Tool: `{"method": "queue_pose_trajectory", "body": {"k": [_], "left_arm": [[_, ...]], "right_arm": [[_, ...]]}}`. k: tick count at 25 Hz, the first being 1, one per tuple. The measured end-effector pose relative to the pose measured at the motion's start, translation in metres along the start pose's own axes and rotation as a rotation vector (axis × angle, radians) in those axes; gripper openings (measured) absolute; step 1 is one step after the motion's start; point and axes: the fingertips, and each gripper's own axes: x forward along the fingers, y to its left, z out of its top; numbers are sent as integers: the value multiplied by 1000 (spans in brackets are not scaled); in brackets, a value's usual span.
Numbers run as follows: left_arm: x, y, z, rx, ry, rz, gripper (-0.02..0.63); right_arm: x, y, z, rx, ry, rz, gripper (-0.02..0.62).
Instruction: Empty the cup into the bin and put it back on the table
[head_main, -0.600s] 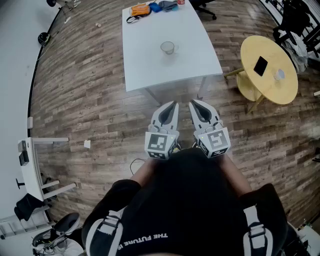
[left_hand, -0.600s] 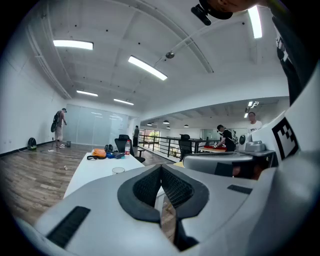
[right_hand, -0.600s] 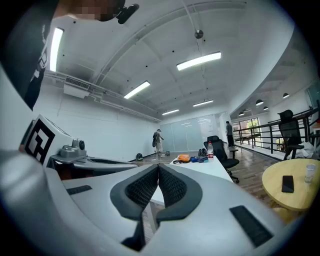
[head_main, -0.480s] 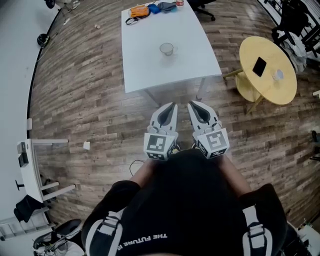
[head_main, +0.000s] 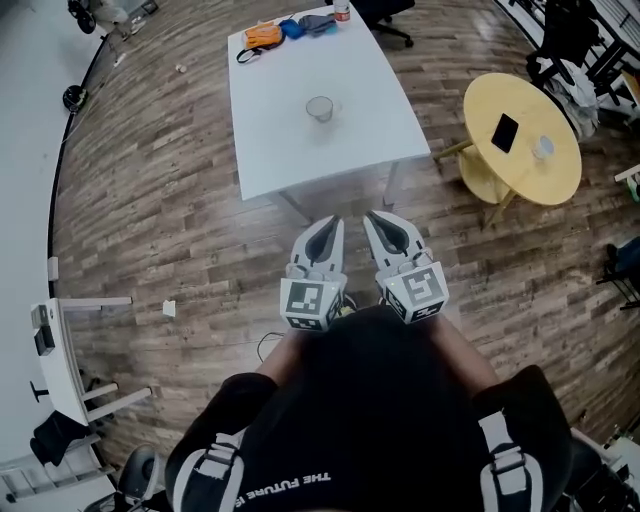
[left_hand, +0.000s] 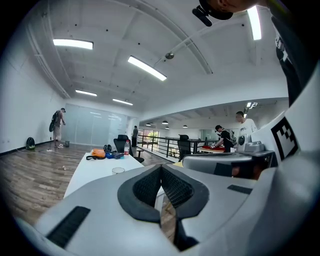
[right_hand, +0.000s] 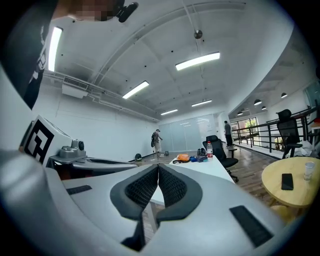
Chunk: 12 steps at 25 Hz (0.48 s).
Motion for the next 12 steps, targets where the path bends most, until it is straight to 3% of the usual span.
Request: {"method": "queue_pose_trajectory", "body": {"k": [12], "left_arm": [[-17, 33, -8, -23, 2, -4, 21]], "right_arm": [[24, 30, -8, 6, 11, 12, 15]]}}
